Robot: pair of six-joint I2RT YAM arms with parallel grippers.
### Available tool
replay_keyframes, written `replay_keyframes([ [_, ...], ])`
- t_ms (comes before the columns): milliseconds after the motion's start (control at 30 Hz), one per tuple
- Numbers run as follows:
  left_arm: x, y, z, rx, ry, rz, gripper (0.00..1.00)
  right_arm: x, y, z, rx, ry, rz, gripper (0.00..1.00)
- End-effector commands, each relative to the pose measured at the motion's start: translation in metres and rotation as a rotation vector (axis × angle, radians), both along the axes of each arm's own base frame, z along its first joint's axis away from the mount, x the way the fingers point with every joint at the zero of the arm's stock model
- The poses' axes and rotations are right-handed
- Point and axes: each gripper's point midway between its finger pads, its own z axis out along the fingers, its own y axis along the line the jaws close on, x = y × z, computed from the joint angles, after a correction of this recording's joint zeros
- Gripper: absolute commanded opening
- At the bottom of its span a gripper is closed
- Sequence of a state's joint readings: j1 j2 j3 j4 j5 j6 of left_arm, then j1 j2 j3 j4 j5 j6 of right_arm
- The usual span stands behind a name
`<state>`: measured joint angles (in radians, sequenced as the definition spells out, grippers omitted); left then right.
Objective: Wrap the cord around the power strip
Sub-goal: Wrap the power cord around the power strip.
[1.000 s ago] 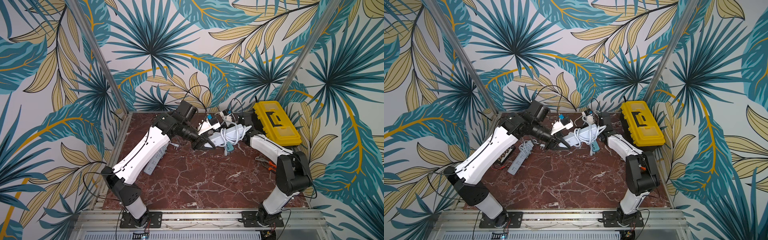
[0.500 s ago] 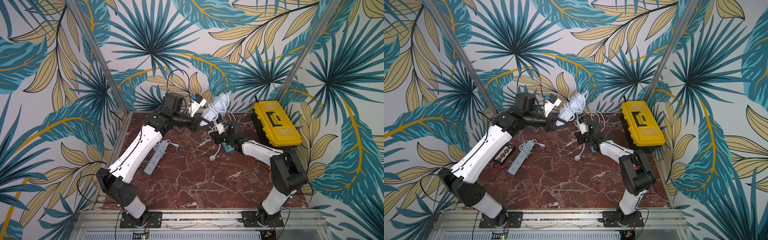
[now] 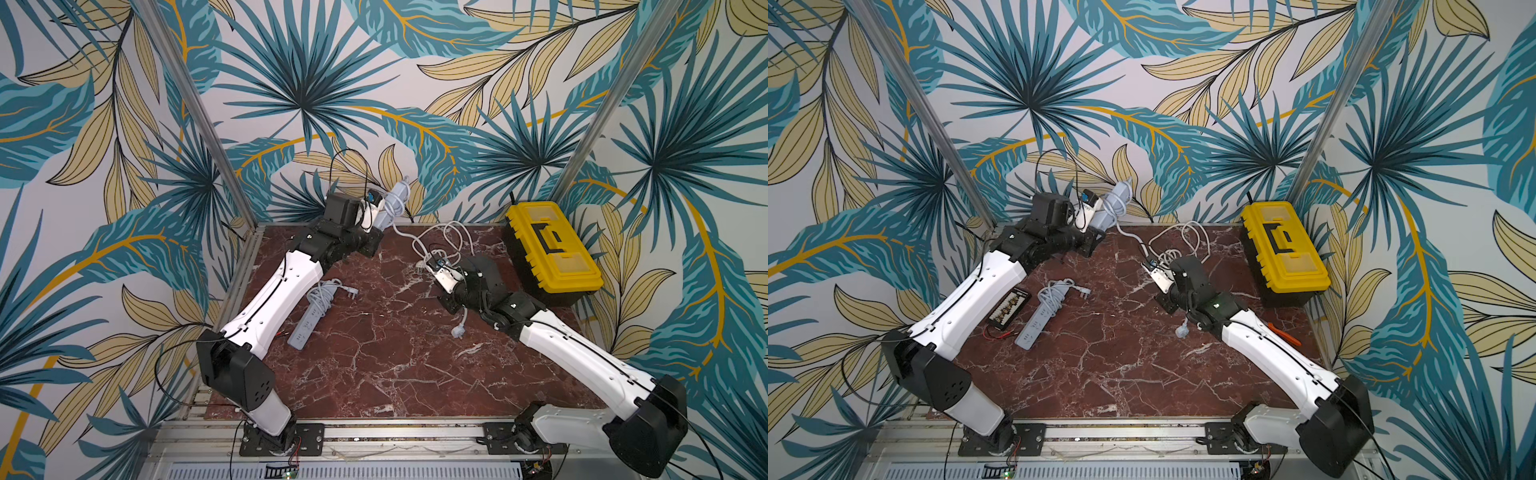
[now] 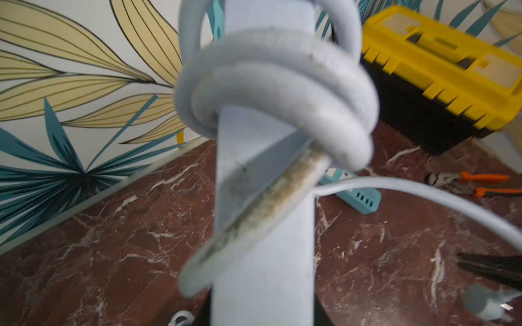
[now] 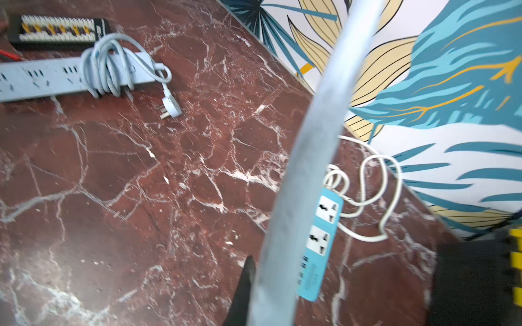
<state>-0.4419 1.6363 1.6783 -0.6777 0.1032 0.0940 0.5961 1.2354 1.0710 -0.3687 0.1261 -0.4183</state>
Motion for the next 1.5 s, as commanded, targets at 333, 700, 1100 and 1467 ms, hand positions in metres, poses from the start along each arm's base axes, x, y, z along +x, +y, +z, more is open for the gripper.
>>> replay_keyframes([
  [333, -0.165, -0.073, -0.093, 0.124, 0.310, -0.716, 0.00, 0.034, 0.013, 0.121, -0.338, -0.268, 0.304, 0.00],
  [700, -0.261, -0.116, 0.017, -0.222, 0.142, -1.166, 0.00, 0.108, 0.033, 0.074, 0.142, 0.085, 0.399, 0.13],
  [1100, -0.225, -0.119, 0.088, -0.317, -0.026, -1.013, 0.00, 0.133, 0.035, 0.012, 0.711, 0.094, 0.246, 0.45],
  [1467, -0.146, -0.106, 0.109, -0.381, -0.098, -0.610, 0.00, 0.127, 0.030, -0.004, 0.898, 0.112, 0.012, 0.14],
])
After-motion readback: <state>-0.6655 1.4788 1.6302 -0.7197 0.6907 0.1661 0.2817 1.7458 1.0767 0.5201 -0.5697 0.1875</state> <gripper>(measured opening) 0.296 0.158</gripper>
